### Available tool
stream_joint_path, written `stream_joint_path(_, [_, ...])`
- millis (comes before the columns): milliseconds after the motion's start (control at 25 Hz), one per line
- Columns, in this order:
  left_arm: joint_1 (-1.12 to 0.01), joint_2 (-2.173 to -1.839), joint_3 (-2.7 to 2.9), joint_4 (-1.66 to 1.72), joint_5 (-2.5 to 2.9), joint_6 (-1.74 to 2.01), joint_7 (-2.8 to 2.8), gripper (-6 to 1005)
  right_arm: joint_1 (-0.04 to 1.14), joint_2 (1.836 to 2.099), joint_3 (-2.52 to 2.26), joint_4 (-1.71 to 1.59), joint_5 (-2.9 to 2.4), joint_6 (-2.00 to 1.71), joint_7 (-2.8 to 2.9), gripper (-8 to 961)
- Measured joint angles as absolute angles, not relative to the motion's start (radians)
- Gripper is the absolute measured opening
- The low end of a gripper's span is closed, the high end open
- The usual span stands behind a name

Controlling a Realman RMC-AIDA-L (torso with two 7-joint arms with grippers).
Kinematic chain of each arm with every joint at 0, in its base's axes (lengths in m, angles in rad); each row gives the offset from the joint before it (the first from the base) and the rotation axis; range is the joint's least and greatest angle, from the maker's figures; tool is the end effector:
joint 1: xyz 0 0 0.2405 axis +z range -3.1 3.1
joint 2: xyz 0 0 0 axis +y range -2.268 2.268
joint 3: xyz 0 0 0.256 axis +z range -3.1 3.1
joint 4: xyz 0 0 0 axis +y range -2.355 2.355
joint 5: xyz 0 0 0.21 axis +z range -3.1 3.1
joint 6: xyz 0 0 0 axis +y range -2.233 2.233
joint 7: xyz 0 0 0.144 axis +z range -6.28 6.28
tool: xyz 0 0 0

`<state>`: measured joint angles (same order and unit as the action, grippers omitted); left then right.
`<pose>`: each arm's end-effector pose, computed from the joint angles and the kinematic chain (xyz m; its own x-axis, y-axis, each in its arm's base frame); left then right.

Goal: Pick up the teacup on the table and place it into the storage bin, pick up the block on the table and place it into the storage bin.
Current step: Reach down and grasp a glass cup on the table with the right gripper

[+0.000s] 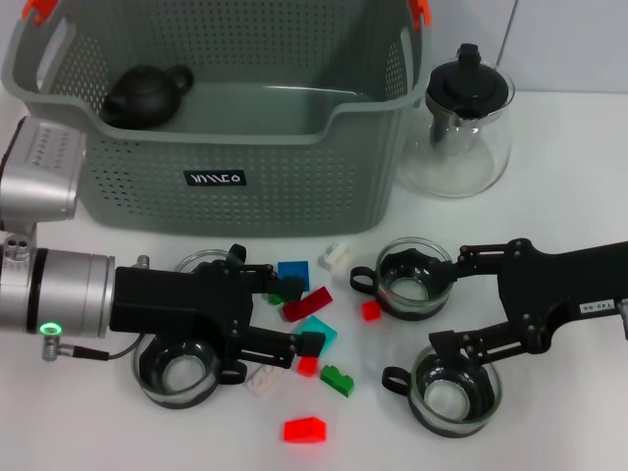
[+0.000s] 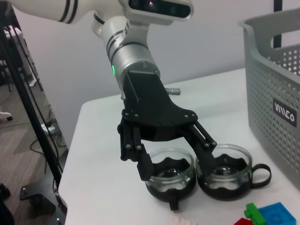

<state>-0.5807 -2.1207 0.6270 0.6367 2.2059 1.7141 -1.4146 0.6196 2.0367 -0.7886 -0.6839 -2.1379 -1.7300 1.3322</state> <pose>-0.2479 0.3051 -0.0257 0.8111 0.4100 0.4172 0.4182 -0.9051 0.0765 0.2375 0.3247 -0.0002 0.9230 -0.2048 -0.3258 -0.2081 -0.9778 0.0252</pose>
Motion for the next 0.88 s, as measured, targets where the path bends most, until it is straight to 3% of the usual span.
stream_joint_path(880, [-0.581, -2.120, 0.632, 0.638, 2.200, 1.737, -1.411, 856, 0.620, 2.043, -0.787, -0.727, -2.144, -1.734, 1.356, 896])
